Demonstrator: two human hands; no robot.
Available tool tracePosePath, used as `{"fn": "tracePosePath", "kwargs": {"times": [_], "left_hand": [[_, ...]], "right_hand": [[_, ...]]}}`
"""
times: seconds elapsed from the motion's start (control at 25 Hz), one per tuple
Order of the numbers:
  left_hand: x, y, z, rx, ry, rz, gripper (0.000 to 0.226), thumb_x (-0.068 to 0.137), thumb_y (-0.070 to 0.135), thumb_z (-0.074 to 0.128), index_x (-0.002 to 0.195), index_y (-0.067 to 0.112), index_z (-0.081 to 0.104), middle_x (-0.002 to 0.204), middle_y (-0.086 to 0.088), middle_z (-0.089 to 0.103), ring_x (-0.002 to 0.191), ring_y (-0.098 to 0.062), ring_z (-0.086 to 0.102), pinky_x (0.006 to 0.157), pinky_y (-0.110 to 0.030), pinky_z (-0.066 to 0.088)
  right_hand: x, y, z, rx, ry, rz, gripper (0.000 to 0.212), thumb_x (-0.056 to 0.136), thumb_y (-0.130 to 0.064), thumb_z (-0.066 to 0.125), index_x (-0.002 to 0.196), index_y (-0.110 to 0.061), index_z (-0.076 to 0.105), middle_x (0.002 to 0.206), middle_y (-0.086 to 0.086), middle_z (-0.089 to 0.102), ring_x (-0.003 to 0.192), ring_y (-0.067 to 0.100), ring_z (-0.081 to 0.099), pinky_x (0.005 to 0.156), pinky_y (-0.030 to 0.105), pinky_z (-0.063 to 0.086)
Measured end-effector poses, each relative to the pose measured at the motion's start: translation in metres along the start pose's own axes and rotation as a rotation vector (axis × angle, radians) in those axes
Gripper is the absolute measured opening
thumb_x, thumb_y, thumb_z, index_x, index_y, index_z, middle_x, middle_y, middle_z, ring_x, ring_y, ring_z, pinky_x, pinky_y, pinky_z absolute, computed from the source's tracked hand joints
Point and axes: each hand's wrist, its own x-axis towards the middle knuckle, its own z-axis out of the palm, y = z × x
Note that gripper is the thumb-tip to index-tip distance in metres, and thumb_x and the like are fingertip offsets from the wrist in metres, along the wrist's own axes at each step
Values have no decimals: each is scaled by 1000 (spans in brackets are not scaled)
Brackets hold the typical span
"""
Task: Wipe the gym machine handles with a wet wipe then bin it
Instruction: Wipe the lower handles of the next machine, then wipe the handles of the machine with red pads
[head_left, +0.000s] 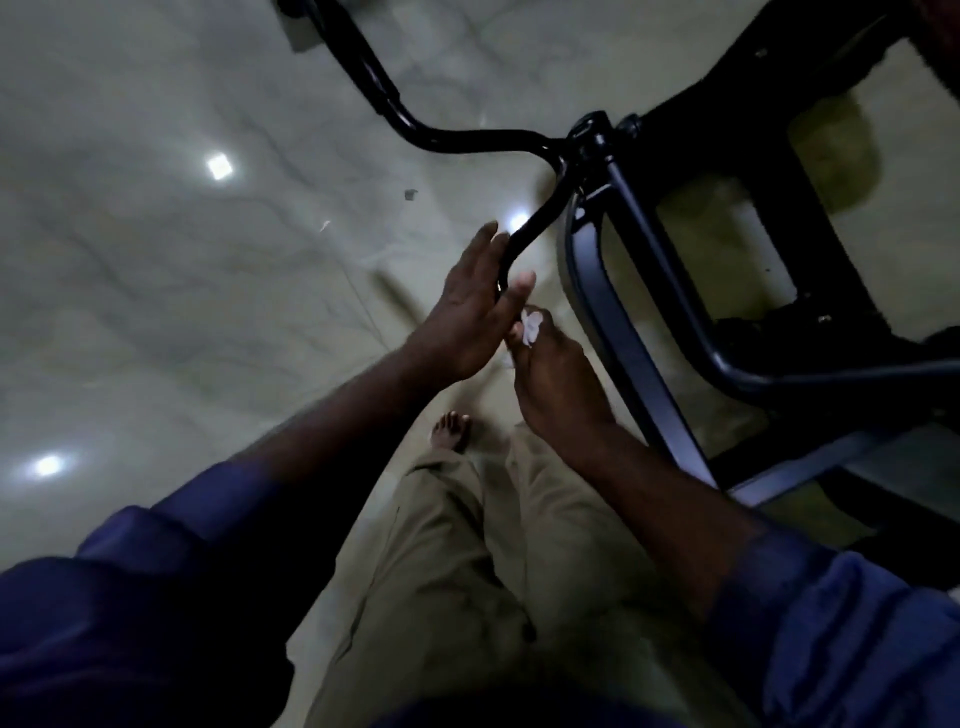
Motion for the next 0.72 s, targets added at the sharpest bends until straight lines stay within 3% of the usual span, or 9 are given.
{"fn": "tracePosePath", "kwargs": {"times": [0.08, 0.16, 0.28, 0.36, 0.44, 0.56, 0.64, 0.72], "left_hand": [[-4, -9, 7, 221, -105, 262, 64, 112, 38, 36, 154, -10, 32, 164, -33, 18, 157, -43, 13, 127, -58, 16], [-8, -16, 7, 480, -179, 438, 71, 112, 43, 28, 149, -17, 34, 161, -39, 19, 154, -53, 9, 122, -70, 15], [-21, 1, -5, 697, -267, 450, 86, 102, 64, 14, 156, 1, 35, 168, -22, 20, 158, -41, 4, 126, -56, 9], [-27, 23, -14, 688, -376, 450, 88, 99, 69, 14, 155, 5, 40, 163, -20, 33, 156, -37, 20, 125, -52, 15], [-31, 59, -24, 580, -436, 487, 88, 99, 75, 14, 145, 10, 52, 151, -19, 48, 144, -36, 41, 119, -53, 33], [-52, 138, -40, 396, -455, 607, 60, 105, 59, 31, 120, 11, 64, 122, -10, 65, 123, -26, 58, 105, -41, 45], [-76, 202, -48, 295, -472, 692, 35, 109, 43, 41, 94, 18, 59, 91, 1, 61, 89, -12, 60, 83, -31, 44], [-103, 263, -49, 223, -505, 760, 33, 109, 44, 45, 87, 22, 56, 77, 10, 56, 74, -3, 52, 72, -29, 40]], "right_hand": [[-24, 13, 8, -21, 89, 24, 53, 96, -66, 19, 118, -29, 50, 105, 1, 73, 99, 27, 72, 81, 49, 56], [-47, 23, 18, -69, 172, 48, 46, 101, -57, 27, 111, -18, 52, 101, 11, 71, 93, 34, 70, 78, 48, 55], [-74, 28, 19, 25, 215, 162, 26, 109, -33, 44, 96, -12, 52, 92, 14, 69, 85, 31, 66, 72, 32, 45], [-83, 21, 8, 223, 155, 373, 33, 111, -33, 41, 97, -7, 57, 86, 12, 69, 75, 24, 65, 64, 26, 42], [-97, 10, -12, 616, 150, 534, 39, 112, -28, 38, 96, 1, 60, 75, 15, 63, 57, 20, 57, 53, 25, 46], [-143, -19, -67, 1143, 355, 344, 31, 111, -23, 43, 103, 2, 59, 83, 21, 63, 63, 21, 63, 59, 25, 53], [-187, -45, -116, 1216, 467, 201, 34, 110, -26, 45, 104, 2, 64, 89, 20, 67, 71, 23, 66, 67, 30, 53], [-243, -67, -157, 1114, 610, 162, 36, 109, -29, 47, 101, -8, 75, 91, 13, 65, 71, 15, 61, 71, 31, 47]]}}
